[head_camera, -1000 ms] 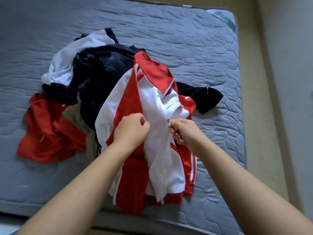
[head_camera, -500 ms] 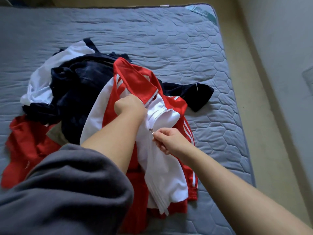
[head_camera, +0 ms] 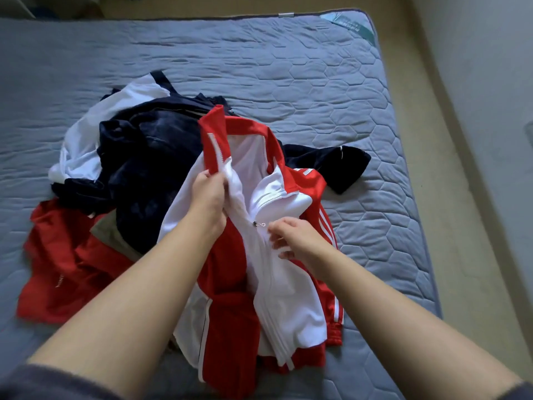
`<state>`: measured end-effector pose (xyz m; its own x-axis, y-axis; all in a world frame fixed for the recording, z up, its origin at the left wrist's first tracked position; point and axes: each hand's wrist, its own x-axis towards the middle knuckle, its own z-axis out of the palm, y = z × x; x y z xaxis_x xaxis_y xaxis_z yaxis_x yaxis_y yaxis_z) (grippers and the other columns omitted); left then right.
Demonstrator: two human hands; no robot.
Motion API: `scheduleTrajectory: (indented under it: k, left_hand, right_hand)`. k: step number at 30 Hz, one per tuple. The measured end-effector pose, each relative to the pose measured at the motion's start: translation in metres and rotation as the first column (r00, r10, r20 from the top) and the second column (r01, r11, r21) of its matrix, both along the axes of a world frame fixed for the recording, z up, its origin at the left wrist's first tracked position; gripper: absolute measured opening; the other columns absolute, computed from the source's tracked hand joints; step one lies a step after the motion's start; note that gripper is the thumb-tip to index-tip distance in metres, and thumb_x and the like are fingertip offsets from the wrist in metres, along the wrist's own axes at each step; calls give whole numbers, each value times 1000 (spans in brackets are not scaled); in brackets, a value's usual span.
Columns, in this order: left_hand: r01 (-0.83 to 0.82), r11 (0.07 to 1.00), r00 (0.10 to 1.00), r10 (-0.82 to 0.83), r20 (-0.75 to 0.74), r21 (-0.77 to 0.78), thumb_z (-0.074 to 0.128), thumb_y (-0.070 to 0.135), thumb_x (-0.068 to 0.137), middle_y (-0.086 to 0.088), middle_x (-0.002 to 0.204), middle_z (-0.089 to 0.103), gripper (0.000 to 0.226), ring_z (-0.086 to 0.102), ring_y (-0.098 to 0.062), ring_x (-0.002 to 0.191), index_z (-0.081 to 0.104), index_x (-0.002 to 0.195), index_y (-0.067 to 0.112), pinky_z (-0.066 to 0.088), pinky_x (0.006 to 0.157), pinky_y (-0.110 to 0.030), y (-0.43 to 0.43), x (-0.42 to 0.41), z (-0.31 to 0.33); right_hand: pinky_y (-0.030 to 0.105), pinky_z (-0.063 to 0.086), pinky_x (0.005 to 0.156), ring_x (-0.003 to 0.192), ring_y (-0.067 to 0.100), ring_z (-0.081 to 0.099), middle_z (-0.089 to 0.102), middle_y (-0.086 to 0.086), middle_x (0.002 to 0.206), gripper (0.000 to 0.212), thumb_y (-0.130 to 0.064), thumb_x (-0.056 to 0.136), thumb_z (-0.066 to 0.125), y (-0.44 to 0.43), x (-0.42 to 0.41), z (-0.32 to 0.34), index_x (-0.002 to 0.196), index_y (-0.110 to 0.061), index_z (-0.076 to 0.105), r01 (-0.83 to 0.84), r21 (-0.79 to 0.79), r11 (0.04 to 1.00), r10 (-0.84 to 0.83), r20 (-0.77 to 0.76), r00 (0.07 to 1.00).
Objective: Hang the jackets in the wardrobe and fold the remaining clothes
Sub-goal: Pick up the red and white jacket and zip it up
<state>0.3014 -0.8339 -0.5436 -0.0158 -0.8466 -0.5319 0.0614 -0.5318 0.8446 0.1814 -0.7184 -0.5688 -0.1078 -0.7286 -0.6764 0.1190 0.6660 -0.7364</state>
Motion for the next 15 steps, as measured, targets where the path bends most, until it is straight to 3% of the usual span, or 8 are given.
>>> scheduleTrajectory:
  k: [2, 4, 6, 9, 12, 15]
  left_hand:
    - [0, 1000, 998, 1, -61, 9, 58, 22, 89, 3, 70, 61, 9, 60, -12, 65, 61, 84, 15, 49, 67, -26, 10, 7, 5]
    - [1, 1000, 999, 0, -36, 13, 63, 38, 87, 4, 72, 64, 24, 62, -12, 68, 64, 83, 15, 51, 70, -28, 22, 13, 8]
    - [4, 999, 995, 0, -103, 40, 57, 46, 90, -1, 83, 69, 36, 66, -15, 77, 67, 89, 11, 53, 80, -31, 31, 19, 9]
    - [-22, 995, 970, 44, -239, 93, 39, 44, 98, -13, 115, 67, 49, 63, -23, 108, 64, 115, 5, 46, 101, -39, 41, 32, 12]
    - [-67, 989, 942, 105, -319, 128, 33, 36, 101, -11, 112, 68, 44, 63, -23, 108, 64, 110, 8, 46, 99, -35, 44, 49, 21]
    - [-190, 961, 893, 254, -373, 201, 37, 19, 99, -8, 95, 67, 27, 65, -18, 85, 62, 100, 8, 55, 77, -27, 44, 67, 36]
  right_hand:
    - [31, 46, 74, 90, 15, 60, 63, 1, 99, 22, -38, 94, 55, -11, -4, -4, 102, -19, 59, 178, 71, 981, -187, 150, 971]
    - [33, 47, 78, 97, 15, 61, 64, 0, 106, 29, -45, 92, 56, -25, -6, -4, 109, -21, 57, 314, 144, 939, -345, 343, 874]
    - [32, 49, 73, 93, 15, 62, 64, 3, 105, 35, -41, 91, 61, -40, -1, -5, 117, -18, 55, 403, 187, 896, -443, 449, 776]
    - [29, 50, 68, 77, 15, 60, 61, 6, 93, 37, -25, 90, 65, -58, 12, -5, 123, -12, 54, 538, 201, 819, -567, 429, 703]
    - [27, 49, 67, 74, 17, 57, 58, 7, 90, 27, -12, 87, 60, -58, 12, 6, 113, -11, 58, 623, 158, 766, -621, 430, 655]
    - [27, 52, 66, 69, 19, 61, 61, 8, 79, 14, -6, 85, 50, -42, 0, 26, 92, -8, 62, 695, 103, 712, -621, 555, 554]
